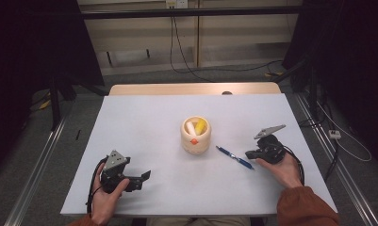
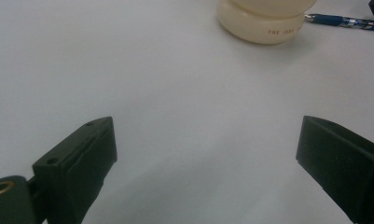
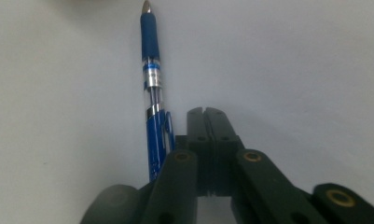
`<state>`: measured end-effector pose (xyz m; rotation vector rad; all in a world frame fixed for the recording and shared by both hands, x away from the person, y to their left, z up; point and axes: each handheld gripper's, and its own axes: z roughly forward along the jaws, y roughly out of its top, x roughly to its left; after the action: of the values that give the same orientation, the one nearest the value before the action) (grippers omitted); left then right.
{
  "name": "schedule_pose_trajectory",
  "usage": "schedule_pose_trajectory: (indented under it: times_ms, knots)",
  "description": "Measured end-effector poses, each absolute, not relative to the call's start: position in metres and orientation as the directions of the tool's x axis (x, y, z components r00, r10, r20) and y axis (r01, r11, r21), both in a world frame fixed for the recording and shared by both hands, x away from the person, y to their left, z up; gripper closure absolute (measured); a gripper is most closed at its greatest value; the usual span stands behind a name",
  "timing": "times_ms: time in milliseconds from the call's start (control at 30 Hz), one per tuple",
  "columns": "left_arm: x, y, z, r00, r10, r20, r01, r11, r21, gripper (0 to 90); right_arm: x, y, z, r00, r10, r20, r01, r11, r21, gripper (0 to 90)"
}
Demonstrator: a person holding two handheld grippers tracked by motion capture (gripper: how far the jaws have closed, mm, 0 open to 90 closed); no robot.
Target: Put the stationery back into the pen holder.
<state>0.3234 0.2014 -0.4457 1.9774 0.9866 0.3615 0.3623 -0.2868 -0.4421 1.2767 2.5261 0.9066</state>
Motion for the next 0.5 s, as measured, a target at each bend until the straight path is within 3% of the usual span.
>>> schedule_pose_trajectory:
  times_ms: [100,233,333,433,500]
  knots:
    - [0.323,0.201,-0.446,0.644,0.757,-0.114,0.503,-0.307,0.808,5.1,0.362,-0.288,-0.44,-0.6,0.791,0.119,0.668,0.414,0.618,63.7]
    - [0.324,0.201,-0.446,0.644,0.756,-0.115,0.504,-0.307,0.807,5.1,0.363,-0.287,-0.436,-0.611,0.783,0.117,0.647,0.409,0.643,44.5]
    - [0.324,0.201,-0.446,0.644,0.756,-0.116,0.504,-0.306,0.808,5.1,0.364,-0.283,-0.434,-0.62,0.777,0.107,0.64,0.423,0.641,25.3]
    - [0.324,0.201,-0.446,0.647,0.754,-0.116,0.506,-0.311,0.805,5.1,0.365,-0.279,-0.433,-0.62,0.778,0.102,0.638,0.424,0.643,13.7]
    - [0.325,0.201,-0.446,0.653,0.749,-0.115,0.506,-0.319,0.801,5.1,0.365,-0.277,-0.432,-0.625,0.773,0.109,0.638,0.426,0.642,10.6]
